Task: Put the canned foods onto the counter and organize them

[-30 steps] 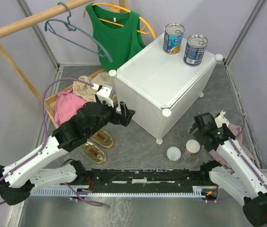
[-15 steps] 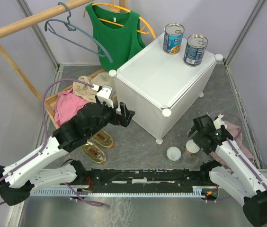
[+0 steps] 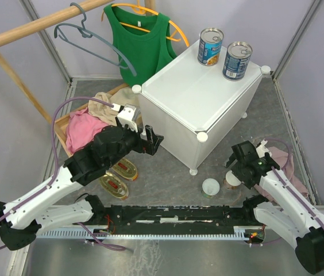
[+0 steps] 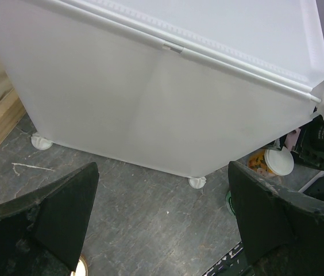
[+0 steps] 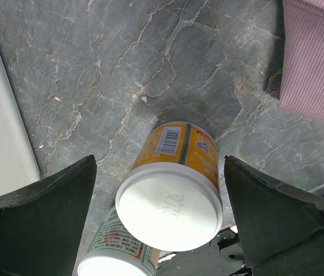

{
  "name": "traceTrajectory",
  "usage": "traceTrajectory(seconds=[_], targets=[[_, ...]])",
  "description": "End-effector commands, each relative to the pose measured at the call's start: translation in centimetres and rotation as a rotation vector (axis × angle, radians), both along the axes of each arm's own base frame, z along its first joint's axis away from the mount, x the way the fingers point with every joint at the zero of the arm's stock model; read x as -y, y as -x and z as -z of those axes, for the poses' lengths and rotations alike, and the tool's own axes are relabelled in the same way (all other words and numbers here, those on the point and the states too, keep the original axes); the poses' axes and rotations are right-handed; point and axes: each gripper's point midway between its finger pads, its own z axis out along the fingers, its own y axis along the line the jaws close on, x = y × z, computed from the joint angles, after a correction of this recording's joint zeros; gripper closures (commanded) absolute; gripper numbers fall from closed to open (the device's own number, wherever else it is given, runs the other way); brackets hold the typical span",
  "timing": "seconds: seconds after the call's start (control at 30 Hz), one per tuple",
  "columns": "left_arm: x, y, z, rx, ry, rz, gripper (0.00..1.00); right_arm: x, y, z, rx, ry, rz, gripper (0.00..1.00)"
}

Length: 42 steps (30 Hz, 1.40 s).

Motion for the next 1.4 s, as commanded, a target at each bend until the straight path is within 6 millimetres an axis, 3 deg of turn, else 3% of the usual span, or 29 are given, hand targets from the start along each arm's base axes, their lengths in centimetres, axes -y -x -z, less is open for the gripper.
traceTrajectory(seconds=[0.0,0.23,0.4,0.77,0.9,1.17,1.37], targets=[[0.5,0.1,-1.9,0.026,0.079,0.010,0.01,-0.2,-0.8,-0.1,0.020,0.004,0.000,0.00],[0.5,0.3,-1.9,0.024,0.074,0.014,0.01,-0.4,-0.9,0.4,0.016,0.001,-0.004,0.03],[-0.2,0.5,-1.7,0.027,0.082,0.005,0.01,-0.3,-0.4,0.8,0.030,-0.004,0.002,0.10],[-0.1,0.7,-1.7,0.021,0.095,0.012,0.01,-0.3,-0.2,0.3,0.074,-0.021,-0.011,0.56],[-0.1,0.8,-1.6,0.016,0.101,0.015,0.01,-0.3,-0.2,-0.1,0.086,-0.026,-0.012,0.60],[0.0,0.8,-1.5,0.014,0.099,0.015,0.01,-0.3,-0.8,-2.8,0.143,-0.024,-0.035,0.65],[0.2,0.7,-1.3,0.010,0.099,0.016,0.01,-0.5,-1.2,-4.9,0.183,-0.029,-0.058,0.83]])
